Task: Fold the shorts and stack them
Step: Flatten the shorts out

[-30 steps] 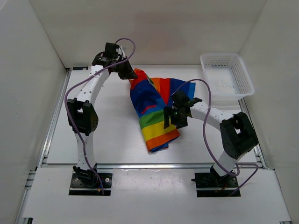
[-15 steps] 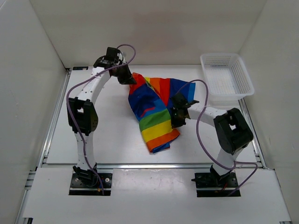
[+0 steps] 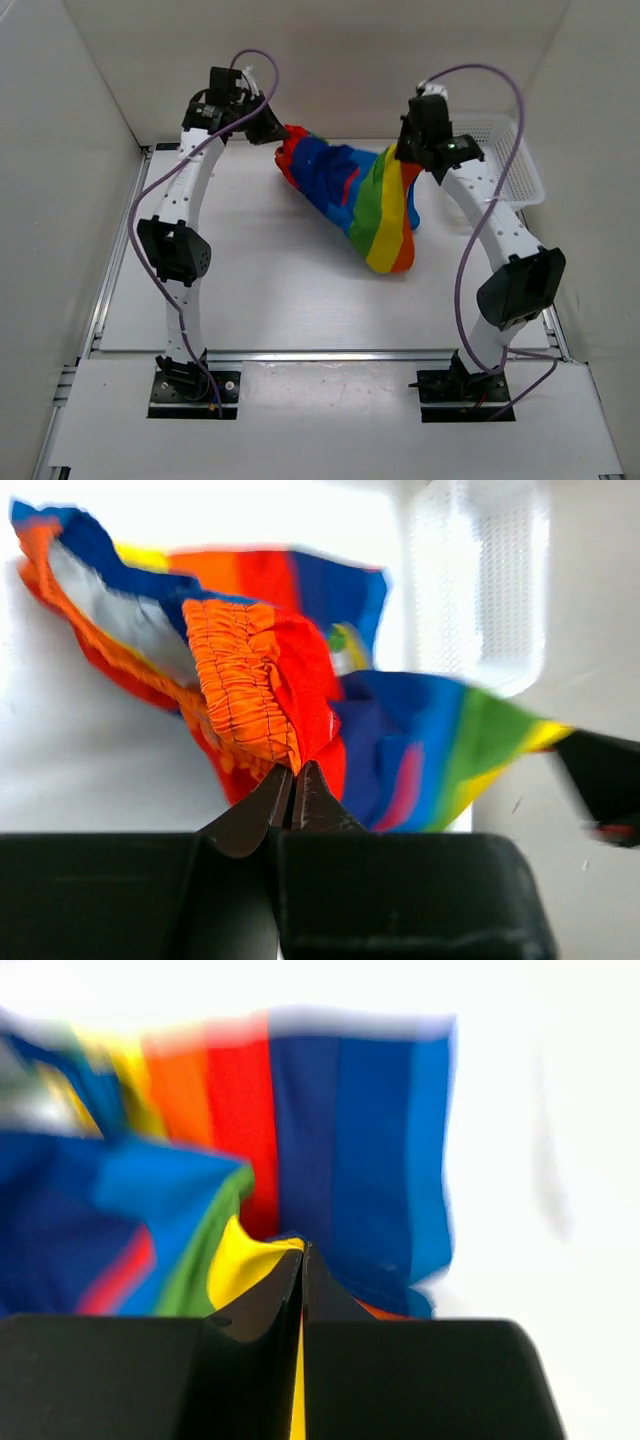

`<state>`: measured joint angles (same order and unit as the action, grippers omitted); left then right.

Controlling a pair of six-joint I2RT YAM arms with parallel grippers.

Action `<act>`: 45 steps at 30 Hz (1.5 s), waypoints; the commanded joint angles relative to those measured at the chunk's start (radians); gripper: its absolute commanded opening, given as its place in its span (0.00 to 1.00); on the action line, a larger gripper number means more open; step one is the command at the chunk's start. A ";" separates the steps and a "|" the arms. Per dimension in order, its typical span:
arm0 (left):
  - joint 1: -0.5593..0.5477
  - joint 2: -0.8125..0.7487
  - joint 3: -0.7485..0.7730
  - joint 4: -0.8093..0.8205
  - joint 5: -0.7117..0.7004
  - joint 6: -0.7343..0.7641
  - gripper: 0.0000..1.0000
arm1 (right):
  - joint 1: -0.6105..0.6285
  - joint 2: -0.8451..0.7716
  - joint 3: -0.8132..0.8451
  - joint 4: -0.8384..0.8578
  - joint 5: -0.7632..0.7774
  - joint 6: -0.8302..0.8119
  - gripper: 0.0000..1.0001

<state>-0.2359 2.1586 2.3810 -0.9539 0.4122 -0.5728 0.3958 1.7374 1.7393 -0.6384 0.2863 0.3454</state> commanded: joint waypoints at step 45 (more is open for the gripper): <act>0.069 -0.072 -0.697 0.033 -0.266 0.047 0.10 | -0.020 -0.675 -1.093 0.103 -0.657 0.682 0.90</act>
<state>-0.1642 2.1349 1.6794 -0.9199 0.1234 -0.5419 0.3897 1.0344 0.6941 -0.6685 -0.1768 0.9371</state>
